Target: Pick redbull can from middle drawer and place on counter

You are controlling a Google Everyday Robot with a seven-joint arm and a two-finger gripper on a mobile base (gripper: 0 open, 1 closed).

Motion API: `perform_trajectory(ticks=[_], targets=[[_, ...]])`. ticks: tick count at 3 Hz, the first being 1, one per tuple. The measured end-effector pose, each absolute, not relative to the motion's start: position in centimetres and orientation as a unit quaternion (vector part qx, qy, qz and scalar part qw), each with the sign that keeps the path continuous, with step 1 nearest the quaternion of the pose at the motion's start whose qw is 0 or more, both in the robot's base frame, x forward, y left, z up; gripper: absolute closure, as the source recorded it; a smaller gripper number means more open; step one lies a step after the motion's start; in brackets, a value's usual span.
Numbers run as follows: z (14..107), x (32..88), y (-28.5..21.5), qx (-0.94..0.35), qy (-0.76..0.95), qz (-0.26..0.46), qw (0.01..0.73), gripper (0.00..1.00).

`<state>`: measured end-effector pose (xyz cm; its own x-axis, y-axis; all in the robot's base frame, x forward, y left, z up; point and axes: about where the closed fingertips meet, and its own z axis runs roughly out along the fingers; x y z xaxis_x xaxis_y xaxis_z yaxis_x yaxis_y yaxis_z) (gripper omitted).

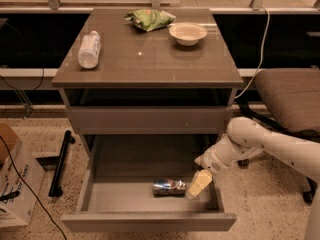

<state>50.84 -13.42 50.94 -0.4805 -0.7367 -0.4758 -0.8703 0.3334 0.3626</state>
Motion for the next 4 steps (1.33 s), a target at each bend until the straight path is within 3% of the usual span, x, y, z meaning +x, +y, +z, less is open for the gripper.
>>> perform_trajectory(ticks=[2, 4], targets=[[44.0, 52.5, -7.7, -0.476, 0.786, 0.37, 0.134, 0.0], [39.6, 53.4, -5.8, -0.448, 0.795, 0.389, 0.126, 0.0]])
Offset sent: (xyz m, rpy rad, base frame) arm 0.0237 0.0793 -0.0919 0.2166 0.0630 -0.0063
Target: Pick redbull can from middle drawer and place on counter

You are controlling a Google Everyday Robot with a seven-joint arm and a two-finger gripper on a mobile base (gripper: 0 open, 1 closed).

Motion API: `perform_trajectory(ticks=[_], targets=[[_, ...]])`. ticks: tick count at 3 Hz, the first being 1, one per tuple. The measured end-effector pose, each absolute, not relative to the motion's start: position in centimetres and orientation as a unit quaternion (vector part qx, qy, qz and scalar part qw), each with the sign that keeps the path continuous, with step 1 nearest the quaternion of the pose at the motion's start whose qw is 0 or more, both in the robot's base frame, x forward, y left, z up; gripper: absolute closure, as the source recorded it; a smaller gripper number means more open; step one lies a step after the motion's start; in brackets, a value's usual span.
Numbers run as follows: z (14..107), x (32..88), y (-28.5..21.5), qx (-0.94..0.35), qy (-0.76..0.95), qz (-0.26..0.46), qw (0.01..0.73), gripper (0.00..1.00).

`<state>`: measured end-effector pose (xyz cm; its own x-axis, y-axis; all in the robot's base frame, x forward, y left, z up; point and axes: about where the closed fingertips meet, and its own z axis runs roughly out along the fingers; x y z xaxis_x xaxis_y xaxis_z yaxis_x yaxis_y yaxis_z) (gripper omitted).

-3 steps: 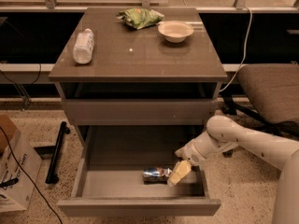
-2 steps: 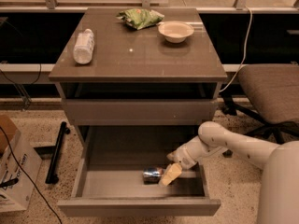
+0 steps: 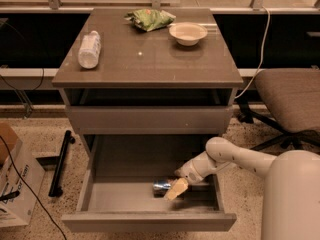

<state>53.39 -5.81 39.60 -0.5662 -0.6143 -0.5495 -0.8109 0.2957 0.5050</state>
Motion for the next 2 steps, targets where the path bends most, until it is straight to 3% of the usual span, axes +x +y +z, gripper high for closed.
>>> perform_trajectory(ticks=[1, 2], targets=[[38.5, 53.31, -5.8, -0.44, 0.804, 0.382, 0.12, 0.17], [37.84, 52.99, -6.12, -0.432, 0.812, 0.374, 0.114, 0.41]])
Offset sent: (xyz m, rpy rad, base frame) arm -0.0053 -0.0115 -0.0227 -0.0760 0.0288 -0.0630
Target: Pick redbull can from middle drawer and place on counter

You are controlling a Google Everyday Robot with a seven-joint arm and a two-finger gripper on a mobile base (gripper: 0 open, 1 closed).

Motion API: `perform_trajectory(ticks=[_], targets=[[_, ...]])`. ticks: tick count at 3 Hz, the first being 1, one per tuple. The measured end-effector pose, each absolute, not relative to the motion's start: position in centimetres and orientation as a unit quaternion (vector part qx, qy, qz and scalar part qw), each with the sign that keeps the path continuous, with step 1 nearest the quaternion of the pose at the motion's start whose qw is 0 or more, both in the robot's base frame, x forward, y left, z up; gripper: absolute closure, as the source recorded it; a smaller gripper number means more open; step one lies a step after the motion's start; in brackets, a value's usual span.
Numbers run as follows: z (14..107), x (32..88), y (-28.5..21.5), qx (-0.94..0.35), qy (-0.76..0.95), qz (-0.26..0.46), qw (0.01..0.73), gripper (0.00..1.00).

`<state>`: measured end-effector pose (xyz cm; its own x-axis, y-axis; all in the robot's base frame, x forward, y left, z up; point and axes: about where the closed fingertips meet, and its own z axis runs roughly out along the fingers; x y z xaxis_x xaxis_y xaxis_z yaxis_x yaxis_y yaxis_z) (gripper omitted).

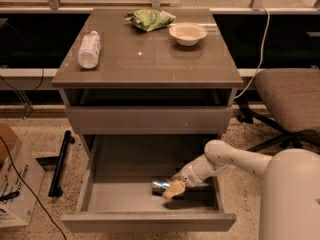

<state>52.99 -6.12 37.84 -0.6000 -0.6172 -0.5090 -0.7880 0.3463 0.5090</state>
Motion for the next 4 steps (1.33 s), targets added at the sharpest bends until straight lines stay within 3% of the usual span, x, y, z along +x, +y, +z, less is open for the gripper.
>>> perform_trajectory(ticks=[2, 4], targets=[[37.6, 52.5, -6.5, -0.414, 0.821, 0.374, 0.117, 0.95], [53.0, 52.6, -10.3, -0.469, 0.779, 0.361, 0.209, 1.0]])
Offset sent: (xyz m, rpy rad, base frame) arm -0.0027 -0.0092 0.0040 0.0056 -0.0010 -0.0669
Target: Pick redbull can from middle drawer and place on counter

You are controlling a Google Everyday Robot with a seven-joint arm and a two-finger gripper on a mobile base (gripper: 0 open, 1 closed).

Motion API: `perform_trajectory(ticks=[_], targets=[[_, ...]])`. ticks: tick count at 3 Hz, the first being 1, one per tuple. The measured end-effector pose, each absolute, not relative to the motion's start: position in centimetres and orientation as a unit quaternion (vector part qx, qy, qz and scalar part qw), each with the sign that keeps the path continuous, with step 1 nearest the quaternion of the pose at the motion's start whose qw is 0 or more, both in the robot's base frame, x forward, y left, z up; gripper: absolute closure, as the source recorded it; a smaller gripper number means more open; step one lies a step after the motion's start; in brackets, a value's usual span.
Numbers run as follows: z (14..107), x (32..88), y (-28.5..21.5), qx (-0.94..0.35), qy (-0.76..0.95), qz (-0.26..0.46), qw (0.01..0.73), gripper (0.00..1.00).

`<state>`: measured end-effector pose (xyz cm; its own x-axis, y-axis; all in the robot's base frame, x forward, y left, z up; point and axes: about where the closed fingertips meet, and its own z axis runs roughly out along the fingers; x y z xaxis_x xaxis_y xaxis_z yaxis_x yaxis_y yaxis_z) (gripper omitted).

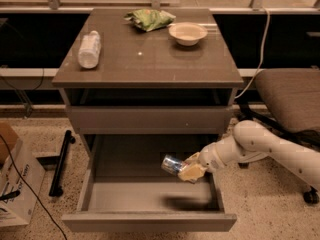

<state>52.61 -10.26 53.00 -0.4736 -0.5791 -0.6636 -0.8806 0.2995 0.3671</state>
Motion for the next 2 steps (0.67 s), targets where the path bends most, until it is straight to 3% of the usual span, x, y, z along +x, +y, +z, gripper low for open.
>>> perform_trajectory(ticks=[2], targets=[[72.5, 55.7, -15.5, -0.614, 0.68, 0.293, 0.272, 1.0]])
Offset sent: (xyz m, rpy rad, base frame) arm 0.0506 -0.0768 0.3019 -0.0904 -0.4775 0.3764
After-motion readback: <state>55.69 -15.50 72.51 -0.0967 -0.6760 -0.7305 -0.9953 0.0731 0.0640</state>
